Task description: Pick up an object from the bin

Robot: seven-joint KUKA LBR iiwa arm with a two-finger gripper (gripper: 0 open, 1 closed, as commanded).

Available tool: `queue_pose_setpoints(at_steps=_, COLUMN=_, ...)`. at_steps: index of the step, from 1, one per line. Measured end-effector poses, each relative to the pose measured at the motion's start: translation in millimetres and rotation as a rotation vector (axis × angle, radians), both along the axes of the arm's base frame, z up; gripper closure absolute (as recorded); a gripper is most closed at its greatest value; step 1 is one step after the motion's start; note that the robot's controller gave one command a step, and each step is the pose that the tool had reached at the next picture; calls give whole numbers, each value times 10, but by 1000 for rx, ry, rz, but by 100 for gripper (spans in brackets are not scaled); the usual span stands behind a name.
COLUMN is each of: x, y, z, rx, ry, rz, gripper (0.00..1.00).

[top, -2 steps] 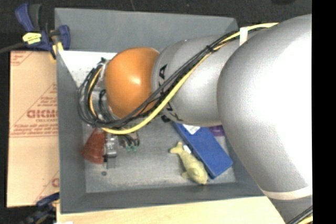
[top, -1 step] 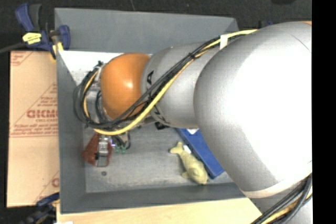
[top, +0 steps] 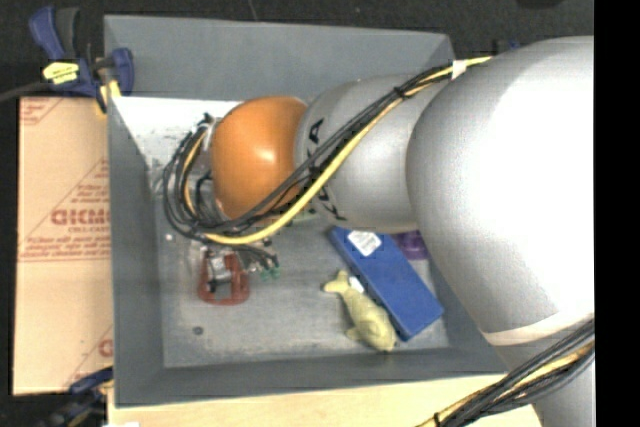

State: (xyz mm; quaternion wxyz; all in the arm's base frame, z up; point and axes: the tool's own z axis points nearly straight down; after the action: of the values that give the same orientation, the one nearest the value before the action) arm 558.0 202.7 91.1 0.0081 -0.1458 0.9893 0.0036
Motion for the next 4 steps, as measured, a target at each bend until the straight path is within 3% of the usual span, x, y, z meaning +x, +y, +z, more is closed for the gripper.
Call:
queue_pose_setpoints(at_steps=1, x=0, y=1, z=0, rx=0, ry=0, rz=-1, gripper=100)
queue_pose_setpoints(at_steps=2, x=28, y=-84, z=744, rx=0, ry=1, rz=-26, gripper=100)
queue_pose_setpoints(at_steps=3, x=3, y=-143, z=1241, rx=-1, ry=1, rz=-19, gripper=100)
queue_pose_setpoints(at_steps=4, x=113, y=-146, z=1392, rx=-2, ry=1, rz=30, gripper=100)
